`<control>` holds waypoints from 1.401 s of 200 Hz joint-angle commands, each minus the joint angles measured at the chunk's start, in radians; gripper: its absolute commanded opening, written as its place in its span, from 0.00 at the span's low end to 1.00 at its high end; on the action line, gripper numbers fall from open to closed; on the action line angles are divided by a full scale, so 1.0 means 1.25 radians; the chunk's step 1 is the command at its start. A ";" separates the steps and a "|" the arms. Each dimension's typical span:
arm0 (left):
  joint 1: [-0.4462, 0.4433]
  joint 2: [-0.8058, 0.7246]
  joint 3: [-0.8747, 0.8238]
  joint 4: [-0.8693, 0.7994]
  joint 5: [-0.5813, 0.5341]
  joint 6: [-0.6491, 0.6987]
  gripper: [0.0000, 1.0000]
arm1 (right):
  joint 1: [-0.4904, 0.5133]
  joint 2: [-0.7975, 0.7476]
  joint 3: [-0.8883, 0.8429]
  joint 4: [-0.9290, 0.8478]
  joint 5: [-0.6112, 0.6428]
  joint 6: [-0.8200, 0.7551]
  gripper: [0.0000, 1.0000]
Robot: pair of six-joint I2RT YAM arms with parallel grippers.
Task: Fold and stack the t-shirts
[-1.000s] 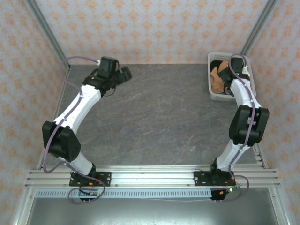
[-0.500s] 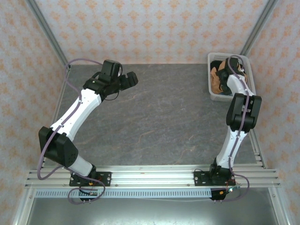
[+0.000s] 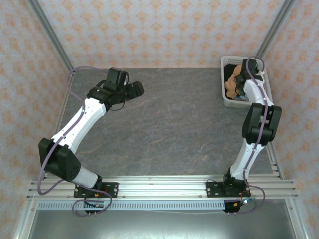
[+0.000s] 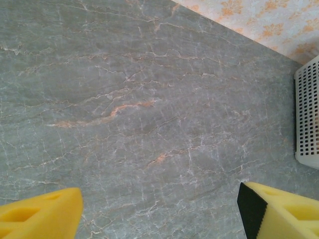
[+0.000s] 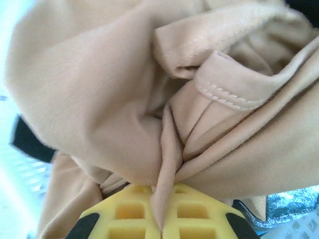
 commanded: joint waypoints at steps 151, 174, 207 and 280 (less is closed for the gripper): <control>0.018 0.006 0.088 -0.153 -0.215 0.022 0.83 | 0.587 -0.306 0.038 0.073 -0.125 -0.189 0.00; 0.038 -0.020 0.058 -0.171 -0.221 0.008 0.85 | 0.680 -0.278 -0.076 0.078 -0.225 -0.251 0.38; 0.052 -0.043 0.002 -0.185 -0.140 0.007 0.86 | 0.686 -0.320 -0.198 0.067 -0.170 -0.263 0.74; 0.065 0.012 -0.211 -0.143 0.039 -0.123 0.89 | 0.582 -0.088 -0.097 -0.070 -0.138 -0.311 0.71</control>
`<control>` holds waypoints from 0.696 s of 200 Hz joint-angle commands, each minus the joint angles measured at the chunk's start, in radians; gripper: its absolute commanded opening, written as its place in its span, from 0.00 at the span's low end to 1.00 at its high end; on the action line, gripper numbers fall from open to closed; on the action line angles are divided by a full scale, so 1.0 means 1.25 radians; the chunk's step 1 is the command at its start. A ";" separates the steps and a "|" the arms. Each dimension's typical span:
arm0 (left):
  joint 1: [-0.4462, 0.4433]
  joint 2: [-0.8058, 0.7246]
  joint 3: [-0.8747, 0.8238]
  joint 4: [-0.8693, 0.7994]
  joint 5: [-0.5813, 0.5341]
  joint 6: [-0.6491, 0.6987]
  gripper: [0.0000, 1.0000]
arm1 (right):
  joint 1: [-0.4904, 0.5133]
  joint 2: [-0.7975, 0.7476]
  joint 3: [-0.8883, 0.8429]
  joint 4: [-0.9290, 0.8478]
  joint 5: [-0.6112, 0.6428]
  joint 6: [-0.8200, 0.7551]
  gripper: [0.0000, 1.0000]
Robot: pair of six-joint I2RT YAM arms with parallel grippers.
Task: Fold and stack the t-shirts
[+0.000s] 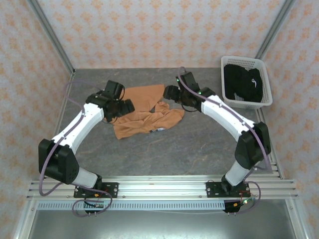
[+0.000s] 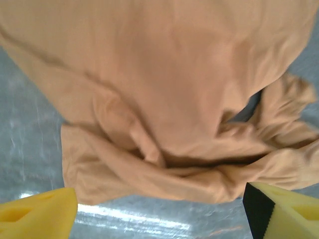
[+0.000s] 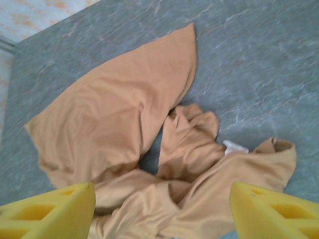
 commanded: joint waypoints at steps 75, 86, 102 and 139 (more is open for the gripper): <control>0.031 0.140 -0.119 0.143 0.157 -0.220 0.81 | -0.026 0.376 0.203 -0.139 -0.003 -0.020 0.62; 0.015 0.149 -0.116 0.145 0.147 -0.236 0.78 | -0.026 0.389 0.209 -0.170 0.013 -0.014 0.53; 0.005 0.163 -0.110 0.134 0.120 -0.243 0.64 | -0.027 0.378 0.179 -0.191 0.035 0.000 0.42; 0.010 0.215 -0.068 0.105 0.072 -0.206 0.20 | -0.028 0.271 0.024 -0.215 0.048 0.024 0.02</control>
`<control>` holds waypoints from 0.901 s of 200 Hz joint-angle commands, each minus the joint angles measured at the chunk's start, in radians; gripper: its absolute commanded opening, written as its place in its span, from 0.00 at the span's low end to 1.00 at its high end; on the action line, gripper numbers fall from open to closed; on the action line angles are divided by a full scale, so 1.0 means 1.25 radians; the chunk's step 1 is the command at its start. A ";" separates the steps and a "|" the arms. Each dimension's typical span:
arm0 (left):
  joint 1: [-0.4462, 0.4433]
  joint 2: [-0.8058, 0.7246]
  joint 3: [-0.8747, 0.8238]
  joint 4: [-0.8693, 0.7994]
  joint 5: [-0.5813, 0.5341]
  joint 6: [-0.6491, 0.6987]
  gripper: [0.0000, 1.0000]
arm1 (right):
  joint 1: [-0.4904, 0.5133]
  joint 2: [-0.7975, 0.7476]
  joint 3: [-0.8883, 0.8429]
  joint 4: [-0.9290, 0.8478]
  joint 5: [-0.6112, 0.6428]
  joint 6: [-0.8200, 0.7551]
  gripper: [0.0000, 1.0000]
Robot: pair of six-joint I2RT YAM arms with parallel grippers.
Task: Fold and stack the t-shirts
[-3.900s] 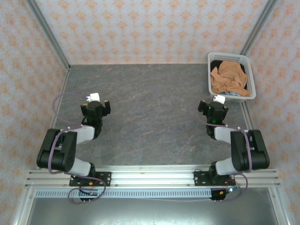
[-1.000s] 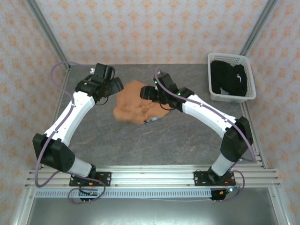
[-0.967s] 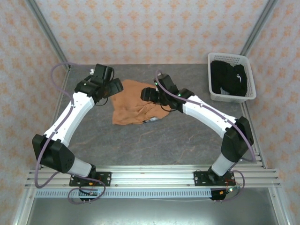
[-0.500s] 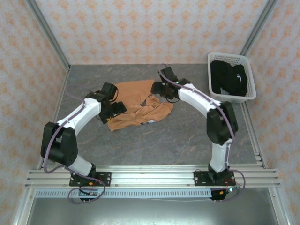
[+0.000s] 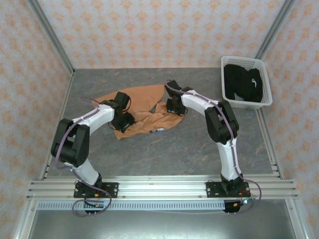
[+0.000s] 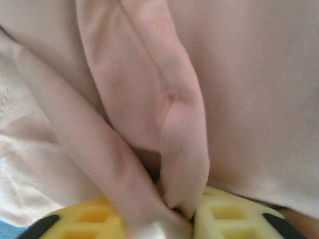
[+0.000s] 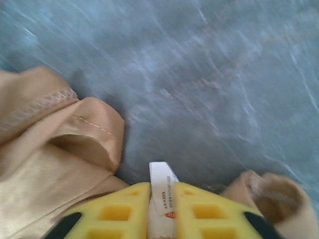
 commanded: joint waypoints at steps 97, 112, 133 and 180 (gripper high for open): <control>0.049 0.047 0.186 -0.200 -0.286 0.171 0.00 | 0.093 -0.369 -0.267 0.000 -0.364 -0.164 0.25; 0.070 0.006 0.150 -0.191 -0.283 0.181 0.00 | 0.060 -0.355 -0.249 0.017 -0.305 -0.141 0.23; 0.085 -0.059 0.108 -0.171 -0.266 0.190 0.00 | 0.039 -0.302 -0.201 0.003 -0.230 -0.120 0.21; 0.079 -0.168 0.088 -0.275 -0.360 0.182 0.12 | 0.030 -0.253 -0.182 -0.031 -0.089 -0.076 0.35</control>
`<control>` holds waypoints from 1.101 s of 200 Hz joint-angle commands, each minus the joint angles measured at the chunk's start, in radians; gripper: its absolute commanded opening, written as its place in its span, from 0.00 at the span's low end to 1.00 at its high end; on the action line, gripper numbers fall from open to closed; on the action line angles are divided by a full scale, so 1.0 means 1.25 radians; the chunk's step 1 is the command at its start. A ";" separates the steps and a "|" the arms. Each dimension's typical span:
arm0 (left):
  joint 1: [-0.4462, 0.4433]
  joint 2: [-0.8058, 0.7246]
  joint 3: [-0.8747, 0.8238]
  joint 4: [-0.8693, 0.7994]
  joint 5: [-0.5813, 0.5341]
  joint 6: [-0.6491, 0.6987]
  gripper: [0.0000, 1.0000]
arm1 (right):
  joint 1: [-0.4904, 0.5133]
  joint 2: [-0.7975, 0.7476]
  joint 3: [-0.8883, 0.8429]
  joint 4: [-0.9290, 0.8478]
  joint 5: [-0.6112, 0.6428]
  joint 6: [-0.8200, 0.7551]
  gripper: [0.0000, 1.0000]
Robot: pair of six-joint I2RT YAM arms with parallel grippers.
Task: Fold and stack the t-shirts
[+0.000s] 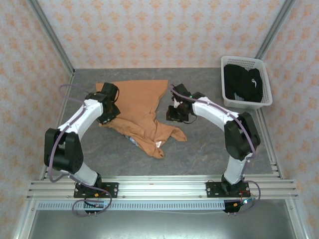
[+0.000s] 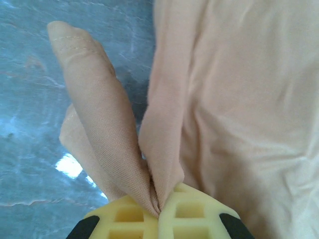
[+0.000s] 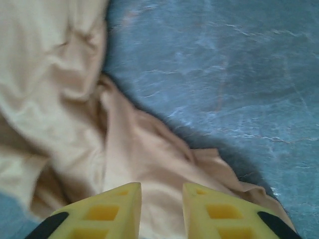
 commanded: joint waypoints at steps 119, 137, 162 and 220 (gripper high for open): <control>-0.333 0.032 0.011 0.042 0.113 -0.057 0.52 | 0.040 0.062 -0.128 -0.021 -0.107 -0.063 0.25; -0.326 0.023 -0.007 0.051 0.112 -0.056 0.52 | 0.077 0.062 -0.130 0.010 -0.188 -0.072 0.18; -0.324 0.008 -0.017 0.042 0.124 -0.041 0.54 | 0.125 0.041 -0.153 0.148 -0.368 -0.007 0.15; -0.368 -0.049 -0.078 0.084 0.214 0.036 0.60 | -0.003 -0.088 -0.236 0.280 -0.241 0.139 0.41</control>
